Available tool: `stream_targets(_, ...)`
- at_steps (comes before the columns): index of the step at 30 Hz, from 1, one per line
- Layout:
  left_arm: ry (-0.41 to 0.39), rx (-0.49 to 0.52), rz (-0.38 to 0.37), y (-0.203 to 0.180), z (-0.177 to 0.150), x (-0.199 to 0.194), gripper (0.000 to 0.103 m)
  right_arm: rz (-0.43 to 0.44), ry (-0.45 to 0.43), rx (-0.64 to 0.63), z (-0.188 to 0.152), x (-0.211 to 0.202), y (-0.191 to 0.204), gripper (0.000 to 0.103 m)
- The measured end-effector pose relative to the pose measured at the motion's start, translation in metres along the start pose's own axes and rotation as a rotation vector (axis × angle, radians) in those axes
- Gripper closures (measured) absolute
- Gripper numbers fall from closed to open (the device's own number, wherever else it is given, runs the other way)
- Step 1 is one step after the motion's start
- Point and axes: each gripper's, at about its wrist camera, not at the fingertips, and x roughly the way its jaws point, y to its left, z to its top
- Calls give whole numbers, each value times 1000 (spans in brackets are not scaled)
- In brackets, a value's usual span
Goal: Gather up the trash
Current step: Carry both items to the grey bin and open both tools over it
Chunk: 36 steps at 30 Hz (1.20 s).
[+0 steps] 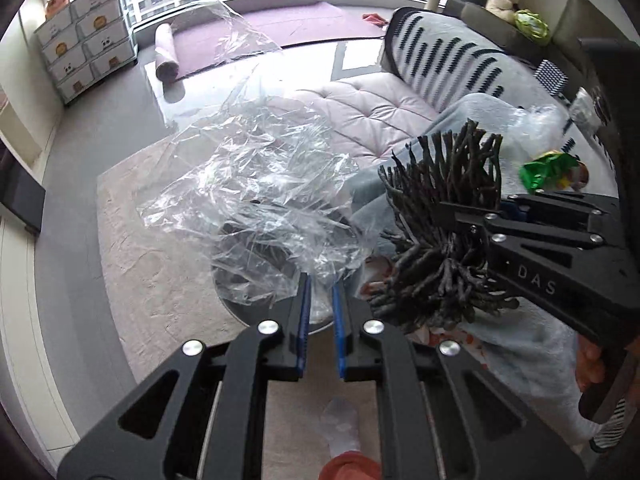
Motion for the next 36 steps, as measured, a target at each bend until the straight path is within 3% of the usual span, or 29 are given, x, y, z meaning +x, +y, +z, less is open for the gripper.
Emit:
stream_targets(4,30,-53,1,28,1,34,92,11,54,-37,17,61,17,86)
stream_targets(9,62,-104,-5,40,-2,60,92,-7,94,-87,38,114,24,68)
stream_targets(11,75,-117,-14,46,-1,67,92,-14,92,-101,42,119,26,59)
stream_targets(19,99,-113,-35,49,1,92,90,-12,114,-112,40,126,28,46)
stream_targets(27,105,-93,-66,46,1,95,86,-27,119,-95,36,114,25,43)
stream_targets(32,89,-75,-57,39,2,90,42,-39,119,-84,35,106,19,42)
stream_targets(36,82,-54,-49,30,5,81,39,-42,104,-68,33,93,15,42)
